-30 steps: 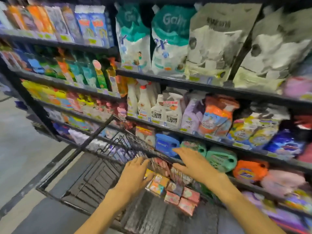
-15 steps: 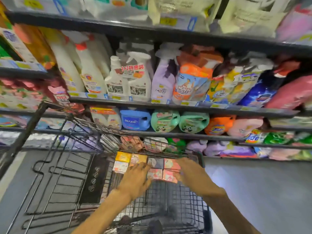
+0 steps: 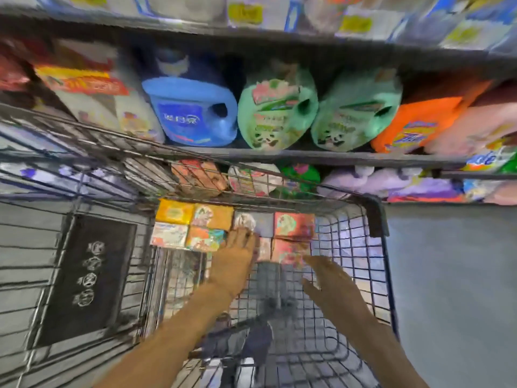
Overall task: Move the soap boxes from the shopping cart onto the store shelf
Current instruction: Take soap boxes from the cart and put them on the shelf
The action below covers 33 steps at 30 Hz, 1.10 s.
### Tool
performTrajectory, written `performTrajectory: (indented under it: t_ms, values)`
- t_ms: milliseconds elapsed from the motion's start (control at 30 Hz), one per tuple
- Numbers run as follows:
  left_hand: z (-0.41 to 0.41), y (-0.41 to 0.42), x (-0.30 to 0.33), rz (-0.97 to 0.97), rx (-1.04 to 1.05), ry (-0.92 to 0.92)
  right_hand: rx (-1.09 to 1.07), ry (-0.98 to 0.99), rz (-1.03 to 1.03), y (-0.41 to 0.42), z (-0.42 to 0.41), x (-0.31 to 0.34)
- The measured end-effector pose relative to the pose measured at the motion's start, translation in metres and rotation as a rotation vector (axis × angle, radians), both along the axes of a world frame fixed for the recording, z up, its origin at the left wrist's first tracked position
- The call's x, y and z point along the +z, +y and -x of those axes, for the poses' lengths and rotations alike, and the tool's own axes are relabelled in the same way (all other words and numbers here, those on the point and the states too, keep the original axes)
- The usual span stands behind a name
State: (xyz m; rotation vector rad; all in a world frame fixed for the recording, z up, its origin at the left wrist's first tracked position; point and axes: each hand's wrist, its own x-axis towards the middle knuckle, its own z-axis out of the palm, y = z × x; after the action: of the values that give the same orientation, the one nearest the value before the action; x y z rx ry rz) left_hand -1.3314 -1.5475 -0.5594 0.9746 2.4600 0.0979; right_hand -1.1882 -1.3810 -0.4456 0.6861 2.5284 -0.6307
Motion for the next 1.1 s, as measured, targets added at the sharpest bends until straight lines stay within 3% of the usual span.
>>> performTrajectory:
  t_ms: [200, 567, 800, 1100]
  values:
    - [-0.002, 0.003, -0.026, 0.006, -0.085, 0.117, -0.061, 0.019, -0.021, -0.001, -0.005, -0.042]
    - [-0.007, 0.000, -0.027, -0.051, 0.015, 0.104, -0.083, 0.123, -0.091, 0.003, 0.014, -0.063]
    - [-0.008, -0.011, -0.039, -0.055, 0.028, 0.065, -0.065, 0.056, -0.145, 0.002, 0.028, -0.090]
    - [-0.012, -0.019, -0.038, -0.178, 0.038, -0.032, -0.091, 0.079, -0.046, 0.013, 0.031, -0.111]
